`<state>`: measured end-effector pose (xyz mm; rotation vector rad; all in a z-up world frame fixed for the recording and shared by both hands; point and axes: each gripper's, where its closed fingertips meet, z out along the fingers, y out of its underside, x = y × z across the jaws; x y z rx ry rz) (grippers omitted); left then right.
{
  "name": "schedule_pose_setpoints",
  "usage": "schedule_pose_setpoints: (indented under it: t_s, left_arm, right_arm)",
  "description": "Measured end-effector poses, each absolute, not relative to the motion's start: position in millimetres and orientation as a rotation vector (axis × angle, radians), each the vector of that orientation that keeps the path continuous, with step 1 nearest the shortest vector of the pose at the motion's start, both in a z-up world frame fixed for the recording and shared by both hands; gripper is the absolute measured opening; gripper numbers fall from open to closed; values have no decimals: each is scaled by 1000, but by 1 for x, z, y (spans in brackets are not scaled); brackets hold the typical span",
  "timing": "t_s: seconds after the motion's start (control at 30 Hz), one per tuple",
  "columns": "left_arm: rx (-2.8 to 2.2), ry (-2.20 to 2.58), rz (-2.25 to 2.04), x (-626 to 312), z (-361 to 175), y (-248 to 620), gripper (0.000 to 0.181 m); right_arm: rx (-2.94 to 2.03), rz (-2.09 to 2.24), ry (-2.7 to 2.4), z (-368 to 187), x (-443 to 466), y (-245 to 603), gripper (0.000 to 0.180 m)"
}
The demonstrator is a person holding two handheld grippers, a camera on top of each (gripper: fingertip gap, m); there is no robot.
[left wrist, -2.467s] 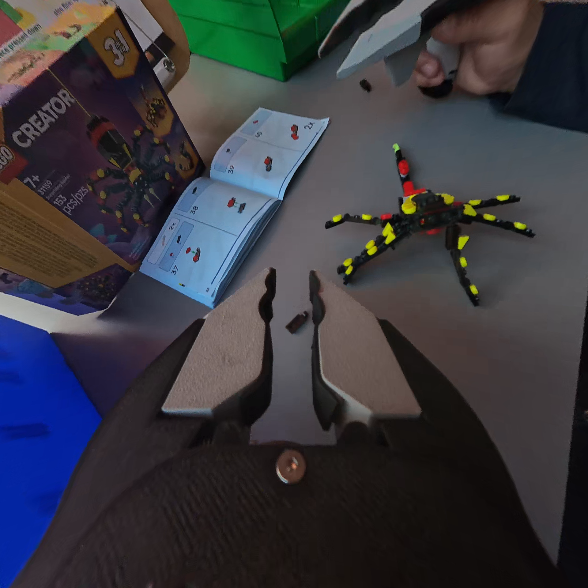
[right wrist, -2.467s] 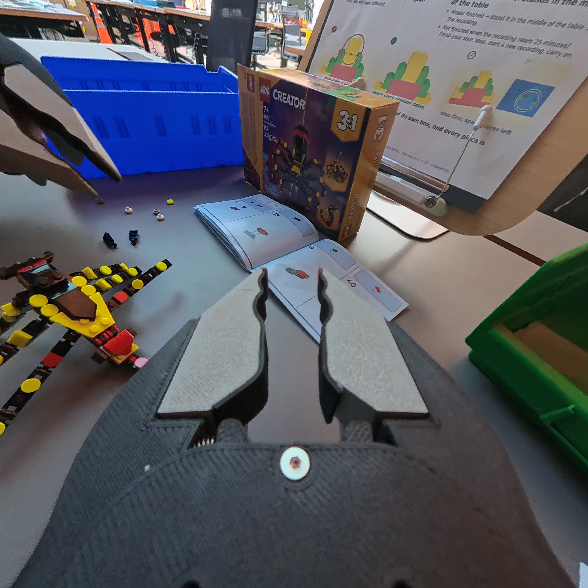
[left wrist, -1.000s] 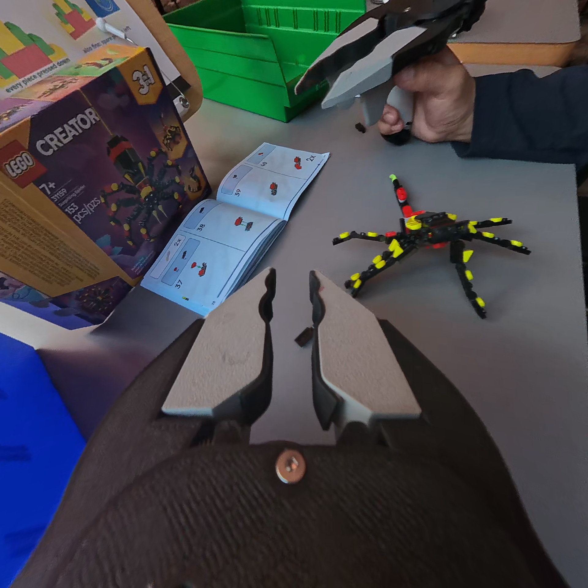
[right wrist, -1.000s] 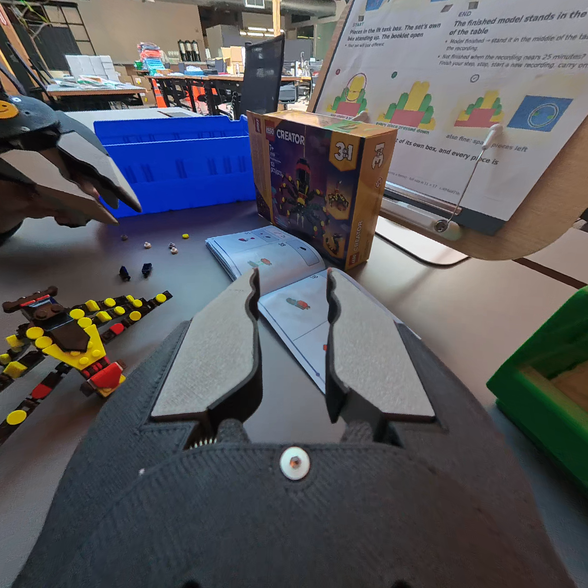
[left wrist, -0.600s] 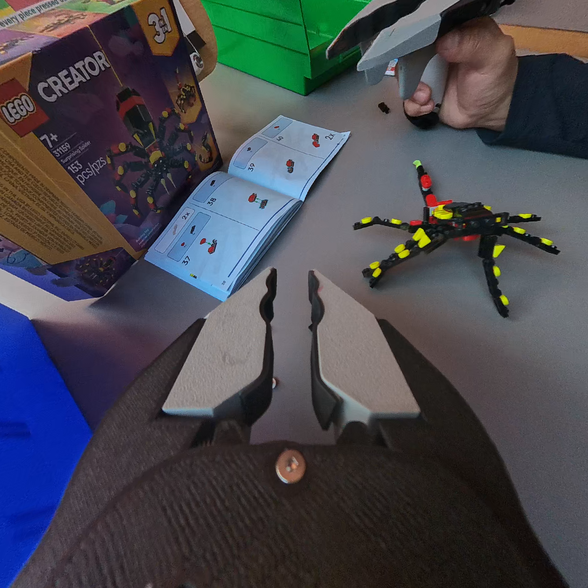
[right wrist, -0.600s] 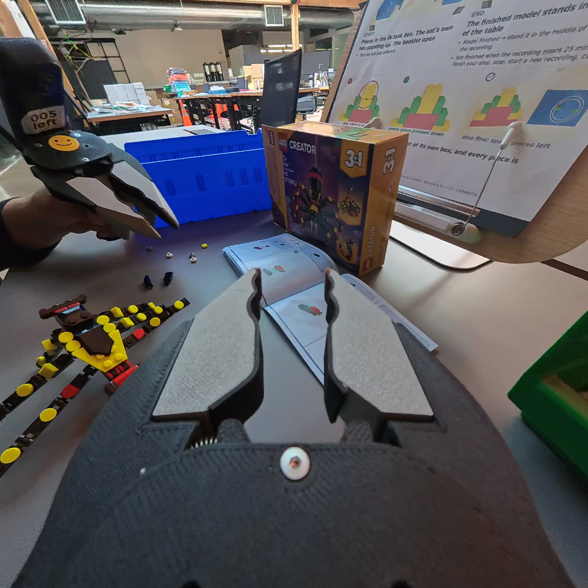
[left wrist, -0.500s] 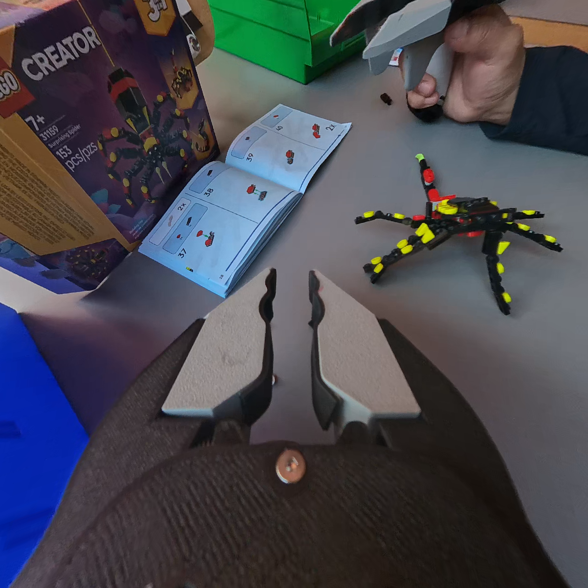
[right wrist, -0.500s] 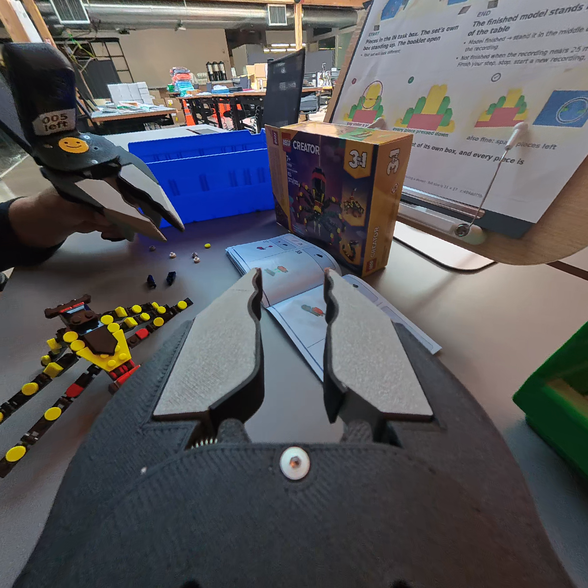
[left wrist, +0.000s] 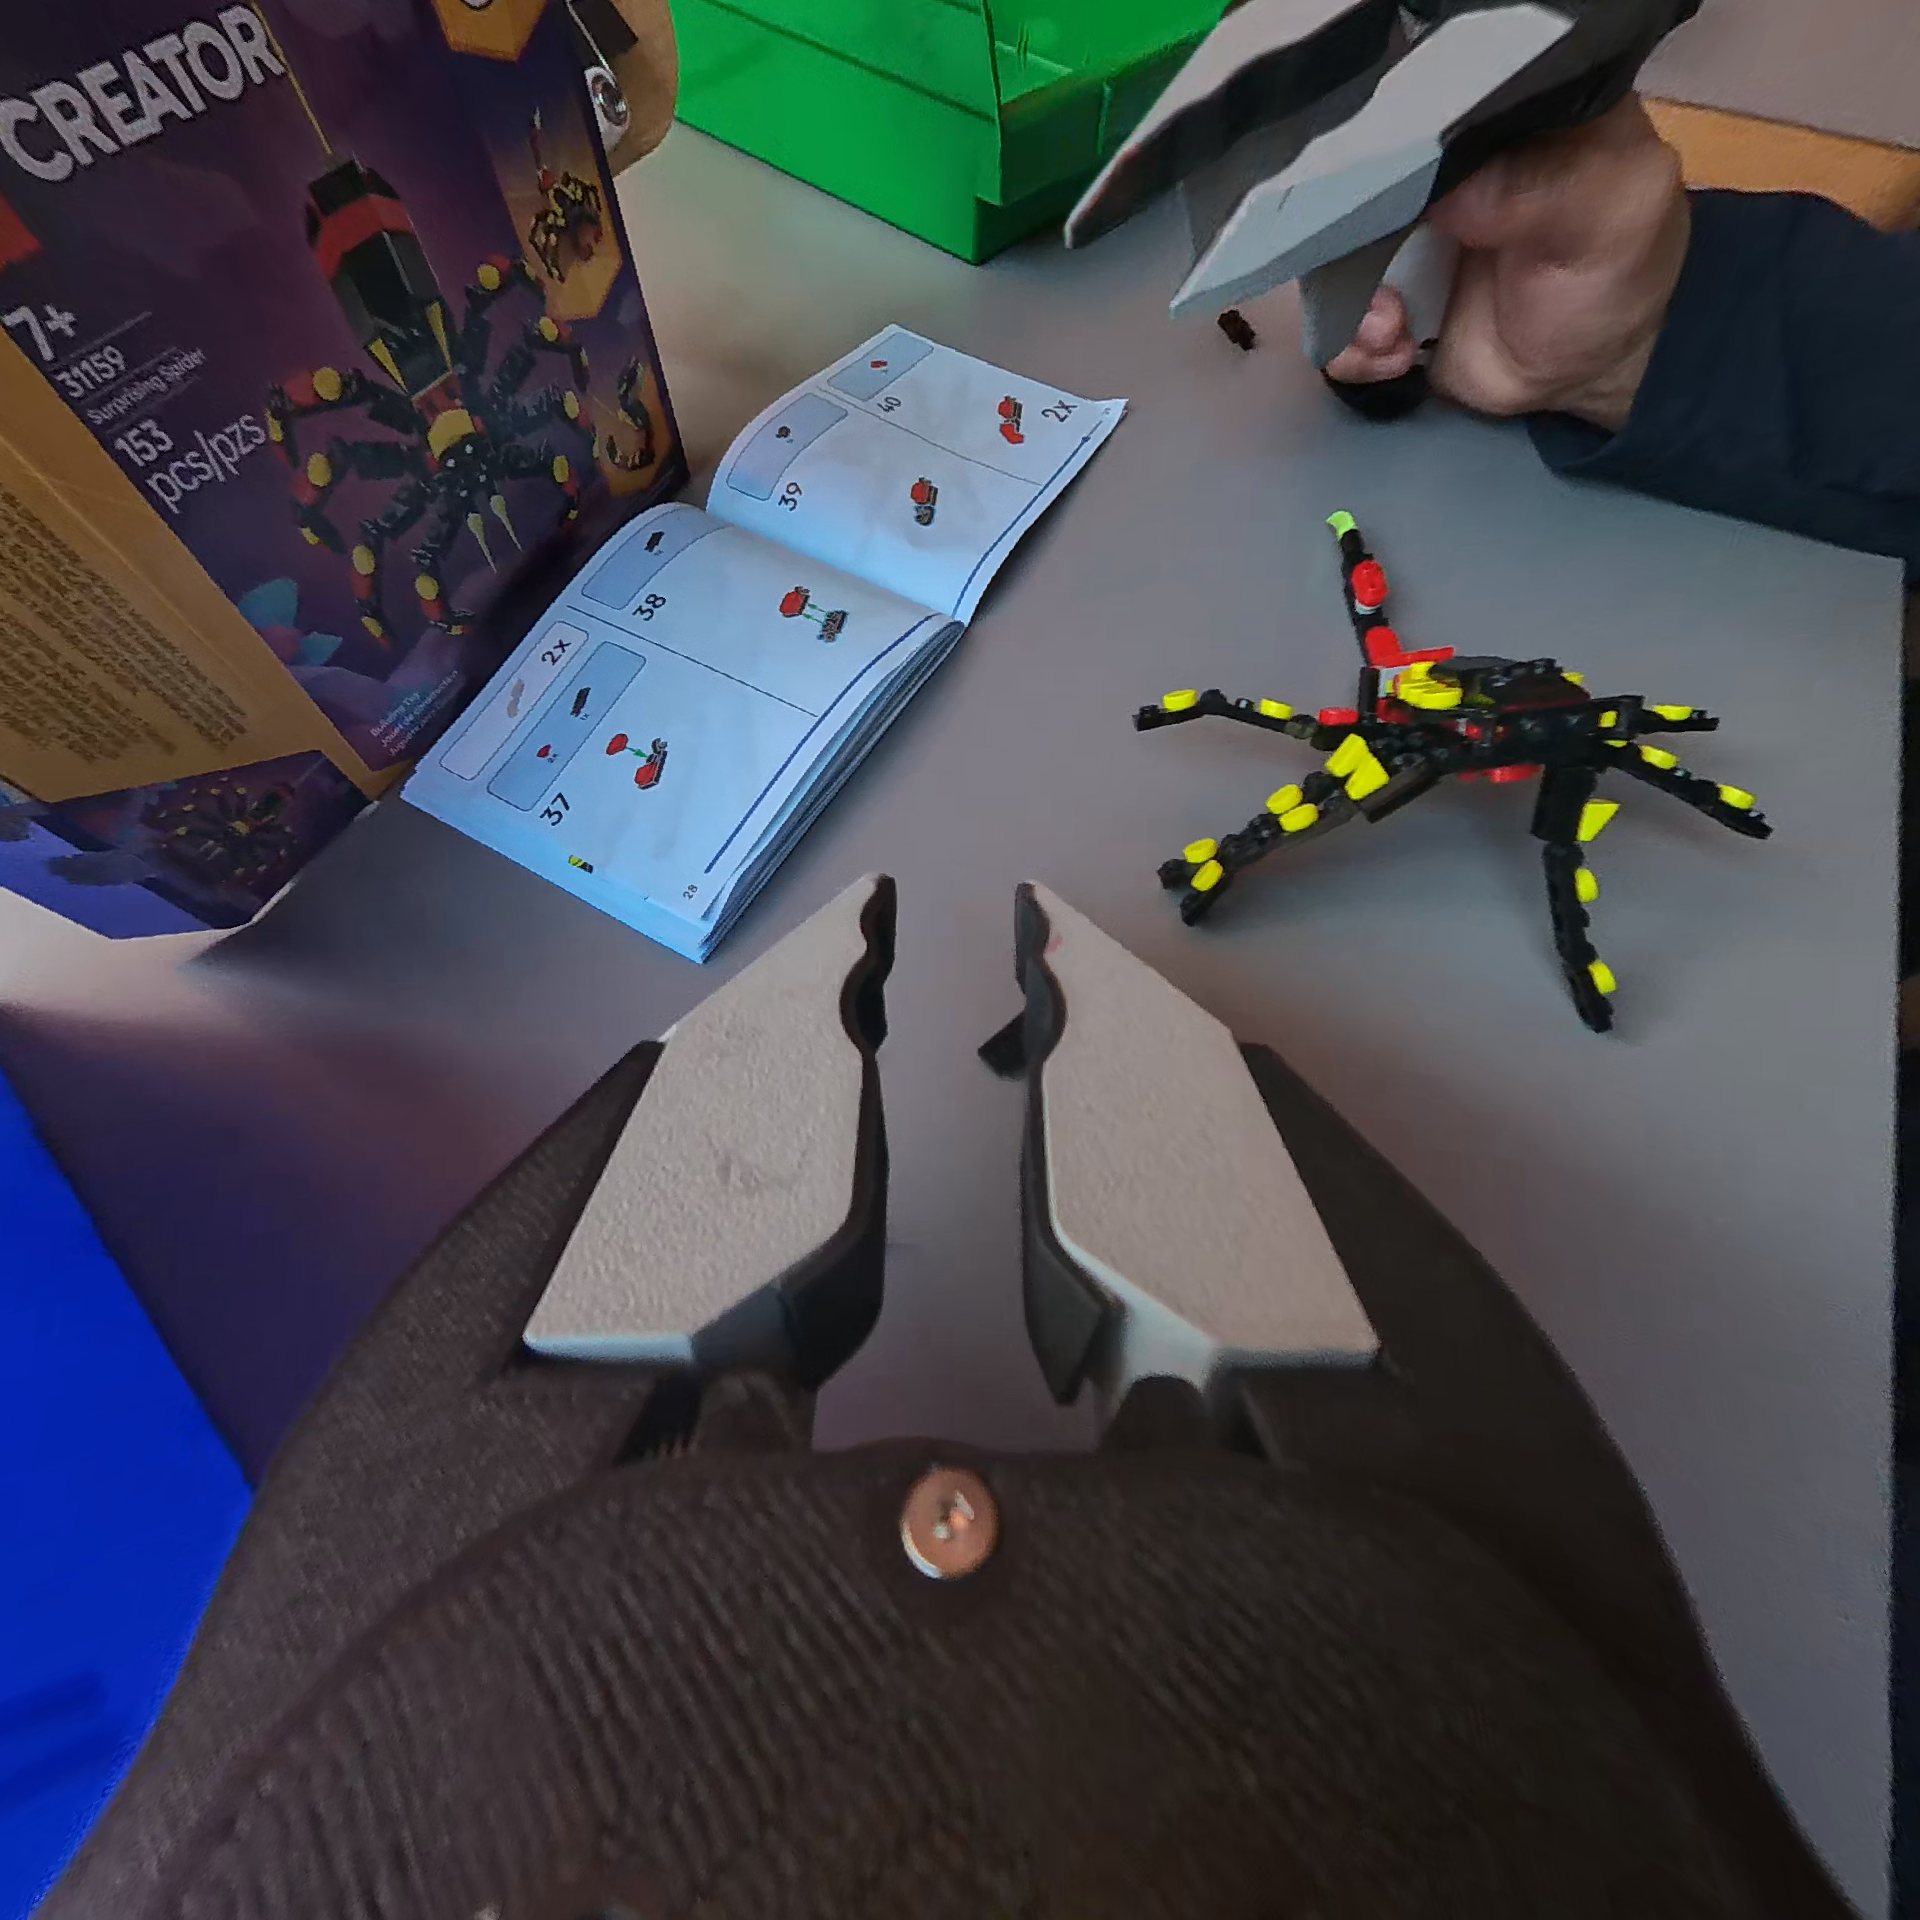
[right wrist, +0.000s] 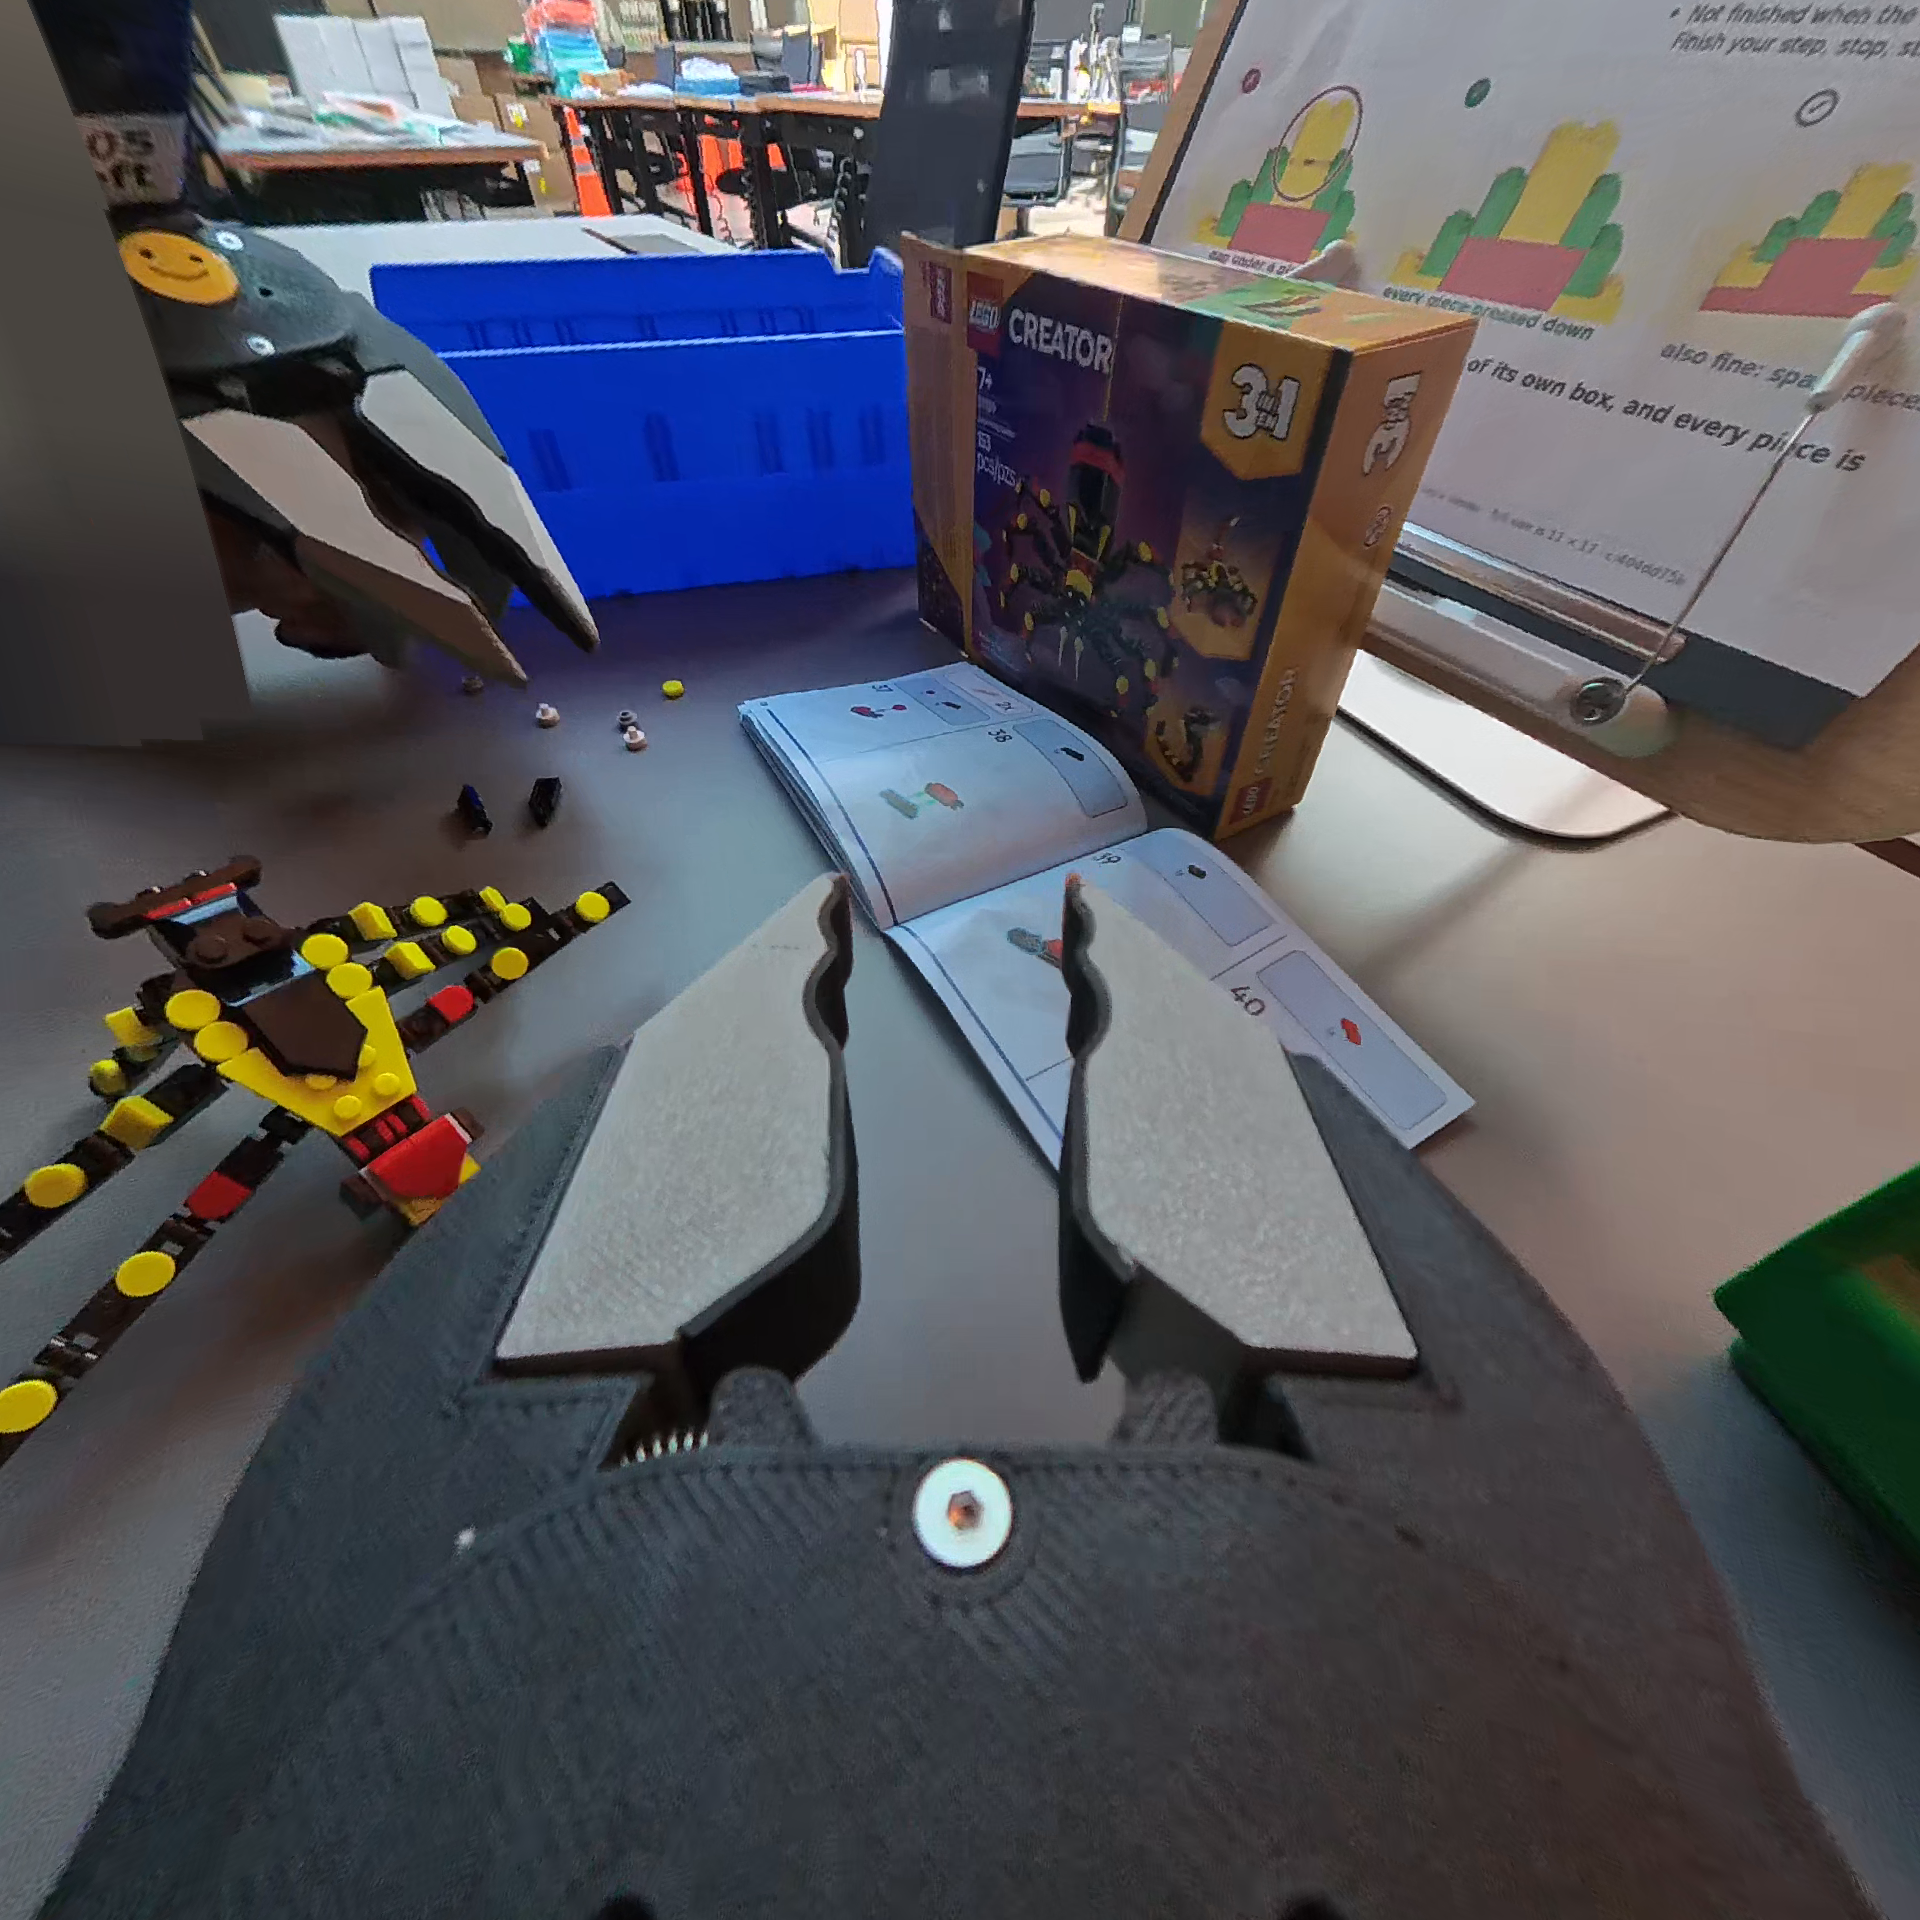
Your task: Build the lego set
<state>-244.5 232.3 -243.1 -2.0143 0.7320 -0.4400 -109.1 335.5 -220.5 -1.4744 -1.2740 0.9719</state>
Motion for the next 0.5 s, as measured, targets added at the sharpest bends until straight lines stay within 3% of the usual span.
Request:
schedule_pose_setpoints:
  t_s: [0.5]
  left_arm:
    - [-2062,686,-524,-248,-254,234,22]
  right_arm:
    - [-1552,842,-1350,-240,-104,342,35]
